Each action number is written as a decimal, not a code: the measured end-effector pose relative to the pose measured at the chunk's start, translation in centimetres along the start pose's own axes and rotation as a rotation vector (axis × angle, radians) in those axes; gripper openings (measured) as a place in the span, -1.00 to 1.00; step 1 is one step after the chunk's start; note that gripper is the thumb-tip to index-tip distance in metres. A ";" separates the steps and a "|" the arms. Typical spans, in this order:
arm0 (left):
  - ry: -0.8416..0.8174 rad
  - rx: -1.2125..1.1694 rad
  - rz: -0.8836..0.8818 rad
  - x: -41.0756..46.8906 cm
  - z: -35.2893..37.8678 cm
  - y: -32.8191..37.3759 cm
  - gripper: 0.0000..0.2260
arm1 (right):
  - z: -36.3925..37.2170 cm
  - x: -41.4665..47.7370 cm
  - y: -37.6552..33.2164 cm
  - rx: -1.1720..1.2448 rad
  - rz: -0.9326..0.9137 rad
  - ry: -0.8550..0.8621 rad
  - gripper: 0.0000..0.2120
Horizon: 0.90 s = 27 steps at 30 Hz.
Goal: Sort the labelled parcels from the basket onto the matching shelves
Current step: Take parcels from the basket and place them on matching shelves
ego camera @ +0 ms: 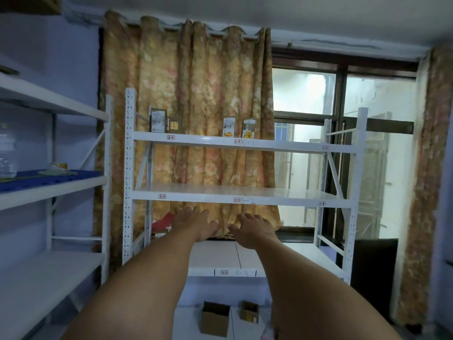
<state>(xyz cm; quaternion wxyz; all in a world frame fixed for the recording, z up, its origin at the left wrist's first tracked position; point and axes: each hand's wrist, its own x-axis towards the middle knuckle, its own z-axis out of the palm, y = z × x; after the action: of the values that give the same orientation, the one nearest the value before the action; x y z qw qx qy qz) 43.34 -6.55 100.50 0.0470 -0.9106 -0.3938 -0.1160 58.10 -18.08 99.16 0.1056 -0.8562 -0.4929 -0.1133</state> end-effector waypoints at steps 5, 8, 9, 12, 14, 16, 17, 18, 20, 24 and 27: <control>0.011 -0.010 -0.012 -2.2 -0.2 -0.3 -0.36 | -0.8 -1.9 0.1 0.023 -0.013 0.003 -0.33; -0.006 -0.001 -0.070 -4.2 0.1 -1.9 -0.35 | -1.2 -2.7 -1.3 0.012 -0.055 -0.003 -0.36; -0.021 0.000 -0.098 -5.0 0.1 -2.8 -0.35 | -1.4 -2.9 -2.0 0.009 -0.073 -0.008 -0.37; -0.060 0.000 -0.231 -8.3 0.2 -6.8 -0.36 | -1.1 -3.3 -6.4 0.005 -0.163 -0.037 -0.38; -0.063 0.029 -0.312 -11.0 0.7 -10.5 -0.38 | -0.3 -3.6 -10.4 0.020 -0.237 -0.069 -0.37; -0.061 0.060 -0.419 -14.8 1.5 -14.8 -0.37 | 1.2 -4.2 -15.6 0.051 -0.345 -0.118 -0.36; -0.063 0.071 -0.479 -16.9 2.1 -17.2 -0.37 | 2.1 -4.6 -18.4 0.059 -0.413 -0.139 -0.36; -0.070 0.089 -0.536 -19.2 2.6 -19.4 -0.36 | 3.2 -5.2 -21.2 0.061 -0.483 -0.153 -0.35; -0.095 0.112 -0.641 -23.8 3.5 -23.5 -0.36 | 5.2 -6.8 -26.9 0.067 -0.610 -0.186 -0.34; -0.142 0.143 -0.873 -33.0 5.9 -30.3 -0.35 | 10.0 -11.0 -38.5 0.086 -0.842 -0.258 -0.35; -0.206 0.079 -1.044 -39.8 9.4 -34.6 -0.34 | 14.3 -15.3 -46.8 0.108 -1.007 -0.314 -0.33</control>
<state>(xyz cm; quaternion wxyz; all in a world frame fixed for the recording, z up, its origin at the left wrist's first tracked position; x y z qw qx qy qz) -6.62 -9.28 81.30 -0.0216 -0.5977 -0.8012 -0.0190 11.26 -3.40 84.27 0.0072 -0.5133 -0.8582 0.0050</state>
